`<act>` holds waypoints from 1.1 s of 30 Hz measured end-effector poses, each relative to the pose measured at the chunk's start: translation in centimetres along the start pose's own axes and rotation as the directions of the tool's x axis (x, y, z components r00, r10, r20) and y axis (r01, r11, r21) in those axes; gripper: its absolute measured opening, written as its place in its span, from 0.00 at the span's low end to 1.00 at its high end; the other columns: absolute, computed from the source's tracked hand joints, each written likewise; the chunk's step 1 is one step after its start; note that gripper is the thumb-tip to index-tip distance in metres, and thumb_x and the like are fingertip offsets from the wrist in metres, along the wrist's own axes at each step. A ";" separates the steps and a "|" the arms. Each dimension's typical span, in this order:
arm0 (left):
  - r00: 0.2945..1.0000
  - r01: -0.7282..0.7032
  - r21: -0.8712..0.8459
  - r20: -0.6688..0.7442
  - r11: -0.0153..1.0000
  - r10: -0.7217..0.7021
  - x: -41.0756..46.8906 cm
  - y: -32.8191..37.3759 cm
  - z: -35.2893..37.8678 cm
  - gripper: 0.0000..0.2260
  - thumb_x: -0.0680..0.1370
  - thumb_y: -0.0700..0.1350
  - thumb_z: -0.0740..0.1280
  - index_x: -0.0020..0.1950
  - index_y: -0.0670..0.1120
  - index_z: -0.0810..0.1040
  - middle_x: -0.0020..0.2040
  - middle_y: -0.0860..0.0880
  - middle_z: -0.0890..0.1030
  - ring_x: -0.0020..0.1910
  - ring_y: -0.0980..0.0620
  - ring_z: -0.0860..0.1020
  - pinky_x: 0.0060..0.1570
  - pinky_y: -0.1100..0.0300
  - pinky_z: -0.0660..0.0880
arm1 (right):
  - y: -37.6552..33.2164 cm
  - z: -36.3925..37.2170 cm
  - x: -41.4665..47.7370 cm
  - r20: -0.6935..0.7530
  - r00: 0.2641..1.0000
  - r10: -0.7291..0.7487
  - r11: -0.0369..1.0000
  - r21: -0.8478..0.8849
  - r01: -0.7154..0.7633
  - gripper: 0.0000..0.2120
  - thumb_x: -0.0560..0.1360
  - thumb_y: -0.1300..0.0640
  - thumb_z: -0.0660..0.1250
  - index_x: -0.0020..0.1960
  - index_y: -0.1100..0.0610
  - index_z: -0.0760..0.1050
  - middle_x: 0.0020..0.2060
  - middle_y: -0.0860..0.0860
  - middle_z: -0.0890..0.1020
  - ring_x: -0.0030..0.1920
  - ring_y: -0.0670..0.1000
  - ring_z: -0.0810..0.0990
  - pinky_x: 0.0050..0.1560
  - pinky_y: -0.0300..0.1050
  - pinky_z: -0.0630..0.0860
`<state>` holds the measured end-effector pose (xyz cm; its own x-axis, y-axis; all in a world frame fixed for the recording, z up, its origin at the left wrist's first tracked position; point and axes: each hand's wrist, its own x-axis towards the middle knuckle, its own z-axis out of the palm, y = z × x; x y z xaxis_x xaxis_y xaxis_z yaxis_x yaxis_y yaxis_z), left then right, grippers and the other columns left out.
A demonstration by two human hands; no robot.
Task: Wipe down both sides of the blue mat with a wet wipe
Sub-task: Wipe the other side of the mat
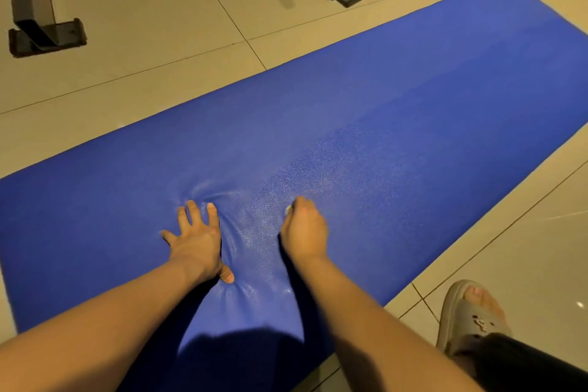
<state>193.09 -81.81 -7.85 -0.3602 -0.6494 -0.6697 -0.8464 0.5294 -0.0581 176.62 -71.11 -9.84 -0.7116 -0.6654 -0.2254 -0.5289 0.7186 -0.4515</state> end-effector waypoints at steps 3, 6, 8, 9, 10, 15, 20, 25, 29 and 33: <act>1.000 0.001 -0.008 -0.007 1.000 -0.001 -0.2 0.0 -0.2 0.74 0.55 0.67 0.82 0.80 0.43 0.33 0.78 0.34 0.34 0.78 0.32 0.37 0.70 0.26 0.57 | -1.6 1.0 -3.5 0.131 0.964 -0.231 0.968 -0.071 0.242 0.06 0.80 0.58 0.62 0.54 0.60 0.73 0.50 0.59 0.77 0.46 0.62 0.79 0.41 0.52 0.73; 1.000 -0.004 -0.018 -0.005 1.000 0.004 -0.1 -0.1 -0.2 0.75 0.54 0.67 0.82 0.80 0.43 0.33 0.78 0.34 0.34 0.78 0.32 0.38 0.70 0.25 0.57 | 0.6 -0.5 -1.7 0.189 0.937 -0.293 0.938 -0.135 0.320 0.05 0.79 0.59 0.62 0.54 0.57 0.74 0.49 0.56 0.77 0.47 0.61 0.80 0.40 0.50 0.72; 1.000 -0.003 -0.020 -0.008 1.000 0.003 -0.2 -0.1 -0.2 0.74 0.54 0.67 0.82 0.80 0.43 0.33 0.78 0.34 0.34 0.79 0.32 0.38 0.70 0.26 0.56 | 3.1 -2.3 0.9 0.122 0.970 -0.210 0.958 -0.172 0.229 0.05 0.77 0.60 0.64 0.53 0.56 0.75 0.50 0.56 0.78 0.48 0.62 0.80 0.43 0.51 0.76; 1.000 -0.003 -0.020 -0.008 1.000 0.003 -0.2 -0.1 -0.2 0.74 0.55 0.67 0.82 0.80 0.43 0.33 0.78 0.34 0.34 0.79 0.32 0.38 0.70 0.26 0.56 | 4.5 -3.3 2.3 0.075 0.986 -0.149 0.969 -0.189 0.161 0.05 0.77 0.60 0.64 0.52 0.56 0.76 0.50 0.56 0.79 0.48 0.62 0.80 0.44 0.51 0.77; 1.000 -0.004 -0.020 -0.007 1.000 0.004 -0.2 -0.1 -0.2 0.74 0.55 0.67 0.82 0.80 0.43 0.33 0.78 0.34 0.34 0.79 0.32 0.38 0.70 0.26 0.56 | 5.9 -4.3 3.7 0.031 0.996 -0.088 0.975 -0.202 0.092 0.05 0.77 0.60 0.64 0.52 0.56 0.76 0.50 0.57 0.79 0.48 0.62 0.80 0.45 0.51 0.77; 1.000 0.001 -0.016 -0.010 1.000 -0.001 0.0 -0.1 0.0 0.74 0.54 0.67 0.82 0.80 0.43 0.34 0.78 0.35 0.34 0.78 0.33 0.37 0.70 0.26 0.57 | 8.0 -5.8 6.7 -0.109 0.987 0.115 0.978 -0.160 -0.132 0.05 0.79 0.59 0.64 0.50 0.59 0.77 0.49 0.59 0.80 0.45 0.62 0.79 0.40 0.48 0.70; 1.000 0.002 -0.020 -0.003 1.000 -0.002 0.0 0.1 -0.1 0.75 0.54 0.67 0.82 0.80 0.43 0.34 0.78 0.34 0.34 0.78 0.32 0.38 0.69 0.26 0.56 | 2.9 -1.3 0.2 -0.081 0.996 -0.040 0.995 -0.090 0.033 0.11 0.82 0.54 0.60 0.49 0.60 0.76 0.46 0.60 0.78 0.43 0.64 0.79 0.38 0.51 0.70; 1.000 0.000 -0.023 0.000 1.000 0.000 0.0 0.0 -0.1 0.75 0.54 0.67 0.82 0.80 0.43 0.33 0.78 0.34 0.34 0.78 0.32 0.37 0.69 0.25 0.56 | 1.2 0.6 -3.9 0.114 0.942 -0.314 0.939 -0.106 0.326 0.07 0.81 0.55 0.62 0.48 0.58 0.74 0.43 0.57 0.77 0.39 0.63 0.79 0.34 0.50 0.65; 1.000 -0.007 -0.023 -0.007 1.000 0.007 0.1 -0.1 -0.1 0.75 0.54 0.67 0.82 0.80 0.43 0.34 0.78 0.34 0.35 0.78 0.32 0.38 0.69 0.24 0.56 | 5.2 -2.1 -0.3 0.017 0.971 -0.239 0.952 -0.191 0.238 0.05 0.80 0.55 0.63 0.51 0.57 0.73 0.47 0.56 0.77 0.43 0.62 0.79 0.37 0.50 0.71; 1.000 -0.009 -0.012 -0.019 1.000 0.009 0.2 0.0 0.1 0.75 0.53 0.67 0.82 0.80 0.44 0.35 0.78 0.35 0.36 0.78 0.32 0.39 0.68 0.25 0.58 | 10.0 -5.7 4.7 -0.156 0.987 0.021 0.974 -0.221 -0.055 0.07 0.81 0.55 0.62 0.51 0.59 0.73 0.50 0.58 0.75 0.43 0.63 0.77 0.36 0.49 0.68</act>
<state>193.05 -81.89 -8.00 -0.3750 -0.6552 -0.6558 -0.8478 0.5285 -0.0431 165.37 -65.90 -10.51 -0.7859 -0.6107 -0.0968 -0.5779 0.7812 -0.2361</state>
